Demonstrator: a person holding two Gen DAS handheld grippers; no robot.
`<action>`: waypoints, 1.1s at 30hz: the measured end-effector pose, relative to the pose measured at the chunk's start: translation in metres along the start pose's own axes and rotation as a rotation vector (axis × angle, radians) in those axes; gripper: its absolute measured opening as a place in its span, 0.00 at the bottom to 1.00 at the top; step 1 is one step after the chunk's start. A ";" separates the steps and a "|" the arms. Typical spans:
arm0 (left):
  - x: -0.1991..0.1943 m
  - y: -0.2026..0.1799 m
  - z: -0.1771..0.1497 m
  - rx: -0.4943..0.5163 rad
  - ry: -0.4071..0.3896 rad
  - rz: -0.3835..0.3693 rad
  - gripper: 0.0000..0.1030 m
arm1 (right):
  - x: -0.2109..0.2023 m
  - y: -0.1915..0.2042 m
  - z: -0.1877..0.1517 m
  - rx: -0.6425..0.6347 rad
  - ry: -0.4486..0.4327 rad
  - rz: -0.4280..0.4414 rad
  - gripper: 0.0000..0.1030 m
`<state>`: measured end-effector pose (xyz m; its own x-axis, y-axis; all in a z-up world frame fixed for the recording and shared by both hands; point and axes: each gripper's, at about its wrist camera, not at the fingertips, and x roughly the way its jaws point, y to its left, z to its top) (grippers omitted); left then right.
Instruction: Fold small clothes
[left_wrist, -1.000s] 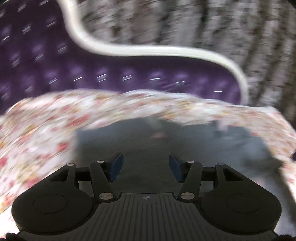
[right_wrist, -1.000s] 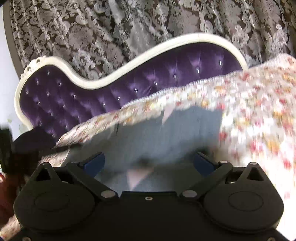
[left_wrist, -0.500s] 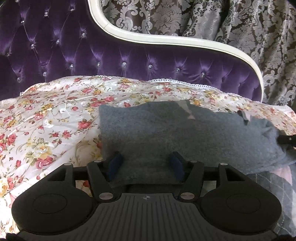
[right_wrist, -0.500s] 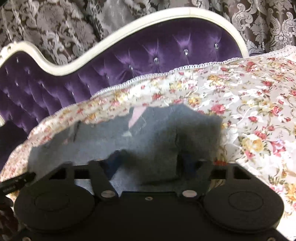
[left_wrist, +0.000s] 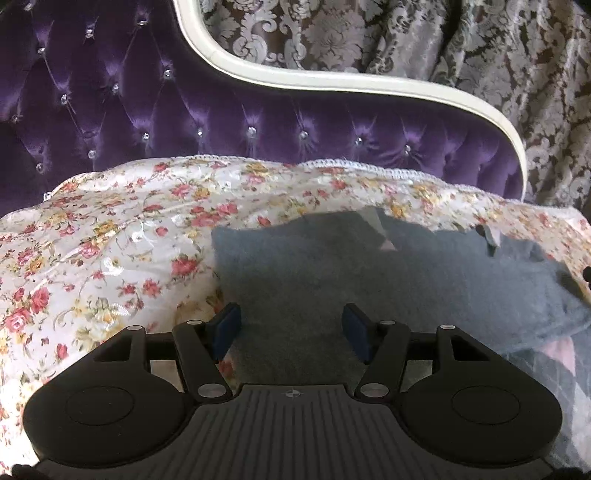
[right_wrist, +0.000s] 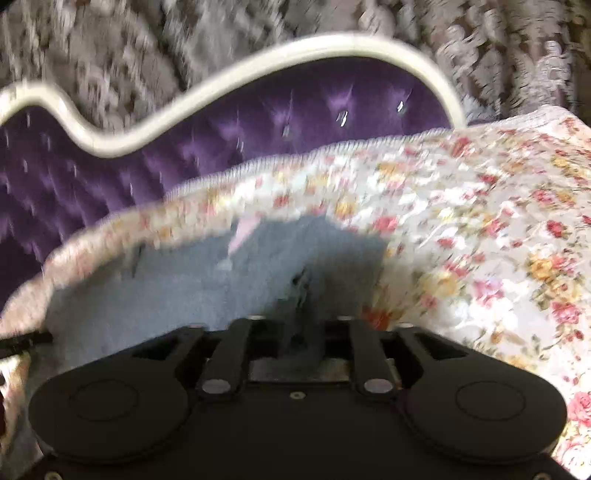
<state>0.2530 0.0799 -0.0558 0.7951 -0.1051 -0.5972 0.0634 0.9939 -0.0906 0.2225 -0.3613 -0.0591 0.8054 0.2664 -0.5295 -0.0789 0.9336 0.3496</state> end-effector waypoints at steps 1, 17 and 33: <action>0.003 0.001 0.001 -0.006 0.005 -0.002 0.57 | -0.002 -0.005 0.003 0.020 -0.025 -0.008 0.57; 0.018 -0.005 -0.010 0.042 0.017 0.026 0.78 | 0.046 -0.016 0.018 -0.050 0.068 -0.137 0.12; -0.034 -0.002 -0.046 0.065 0.111 0.033 0.83 | -0.001 0.001 -0.027 -0.151 0.073 -0.202 0.68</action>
<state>0.1981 0.0803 -0.0716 0.7259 -0.0721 -0.6840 0.0805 0.9966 -0.0197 0.2062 -0.3542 -0.0788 0.7694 0.0829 -0.6334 -0.0124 0.9933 0.1149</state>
